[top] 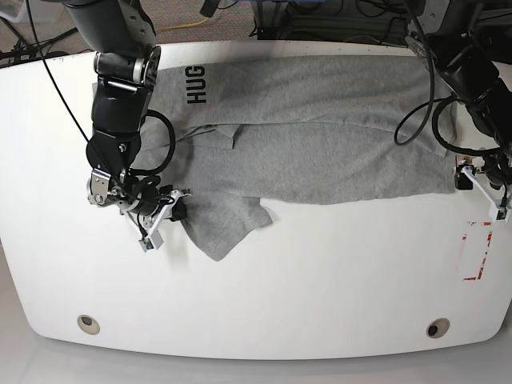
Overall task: Fold the T-shirt properly
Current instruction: 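Move the open right gripper down along the shirt toward the sleeve, then grasp the shirt hem with both grippers and fold it over the collar edge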
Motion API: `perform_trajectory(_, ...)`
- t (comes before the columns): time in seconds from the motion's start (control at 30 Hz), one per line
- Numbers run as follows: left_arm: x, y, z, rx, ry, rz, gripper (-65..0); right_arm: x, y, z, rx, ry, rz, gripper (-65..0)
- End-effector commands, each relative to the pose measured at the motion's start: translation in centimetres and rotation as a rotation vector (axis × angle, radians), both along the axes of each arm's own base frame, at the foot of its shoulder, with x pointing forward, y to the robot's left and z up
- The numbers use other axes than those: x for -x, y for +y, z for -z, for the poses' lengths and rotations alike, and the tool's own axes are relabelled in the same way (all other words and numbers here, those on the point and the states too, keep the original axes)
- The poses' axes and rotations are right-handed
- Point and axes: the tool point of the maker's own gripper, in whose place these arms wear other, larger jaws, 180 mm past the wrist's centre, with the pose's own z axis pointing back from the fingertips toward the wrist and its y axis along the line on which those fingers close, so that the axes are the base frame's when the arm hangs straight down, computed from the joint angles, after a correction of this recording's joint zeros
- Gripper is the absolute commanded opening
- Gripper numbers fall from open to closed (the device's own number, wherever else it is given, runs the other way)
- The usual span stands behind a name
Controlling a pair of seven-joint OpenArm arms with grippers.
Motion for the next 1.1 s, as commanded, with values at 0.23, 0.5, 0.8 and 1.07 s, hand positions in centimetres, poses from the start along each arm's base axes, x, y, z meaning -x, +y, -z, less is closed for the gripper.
perform_trajectory(0.23,-4.0,-2.8,2.0,0.1,-0.058,0.091,-15.0,-1.0,-0.6,-1.2,0.013,-0.029,0.002,-65.0)
perform_trajectory(0.5,-4.4,-3.7,3.8,0.167,-0.07,0.09,-15.0,-1.0,-0.6,-1.2,0.01,-0.029,0.003,-65.0)
perform_trajectory(0.8,-3.6,-3.6,5.6,0.199,-0.034,0.081,-15.1,-1.0,-0.7,-1.3,0.011,-0.031,0.005,-65.0)
perform_trajectory(1.07,-4.1,-5.1,5.8,0.176,-0.011,0.146,-57.6,-1.3,-0.7,-1.6,0.011,-0.039,0.005,-65.0)
